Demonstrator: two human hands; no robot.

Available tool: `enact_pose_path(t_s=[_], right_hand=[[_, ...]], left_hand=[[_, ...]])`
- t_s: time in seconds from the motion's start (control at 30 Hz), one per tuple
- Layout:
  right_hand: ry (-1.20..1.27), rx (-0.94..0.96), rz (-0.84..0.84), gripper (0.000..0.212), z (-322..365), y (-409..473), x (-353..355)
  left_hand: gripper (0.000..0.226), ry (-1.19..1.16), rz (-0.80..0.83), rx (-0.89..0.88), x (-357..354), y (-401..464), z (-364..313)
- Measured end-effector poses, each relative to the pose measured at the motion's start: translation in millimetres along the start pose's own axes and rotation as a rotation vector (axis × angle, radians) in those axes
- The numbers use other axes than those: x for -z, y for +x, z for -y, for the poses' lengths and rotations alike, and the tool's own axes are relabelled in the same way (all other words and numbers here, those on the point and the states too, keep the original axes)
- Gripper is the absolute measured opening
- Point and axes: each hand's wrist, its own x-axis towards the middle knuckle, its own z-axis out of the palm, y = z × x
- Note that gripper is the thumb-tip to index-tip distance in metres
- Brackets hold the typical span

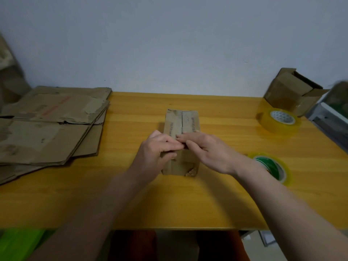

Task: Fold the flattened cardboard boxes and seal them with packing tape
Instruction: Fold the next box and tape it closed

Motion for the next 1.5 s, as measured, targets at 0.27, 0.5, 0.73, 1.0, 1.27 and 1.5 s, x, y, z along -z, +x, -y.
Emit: enact_pose_path(t_s=[0.27,0.5,0.73,1.0,1.27,1.5], right_hand=[[-0.306,-0.089,0.096,0.044,-22.2,51.8,5.6],[-0.342,-0.056,0.1,0.045,-23.5,65.1,1.0],[-0.47,-0.108,0.094,0.048,-34.7,98.2,1.6],[-0.13,-0.173,-0.024,0.035,-53.8,124.7,5.1],[-0.322,-0.369,-0.017,0.058,-57.1,136.5,6.2],[-0.314,-0.306,0.022,0.051,-47.9,107.2,1.3]], left_hand=[[0.037,-0.002,0.089,-0.065,5.7,-1.9,3.6],[0.026,-0.011,-0.048,0.006,-6.3,4.9,2.4],[0.045,0.049,0.021,-0.07,-6.0,5.1,8.0],[0.05,0.038,0.103,-0.057,-1.4,5.3,14.4],[0.048,0.065,0.121,-0.042,-0.1,4.9,17.3],[0.04,0.062,0.054,-0.028,-3.0,0.5,13.3]])
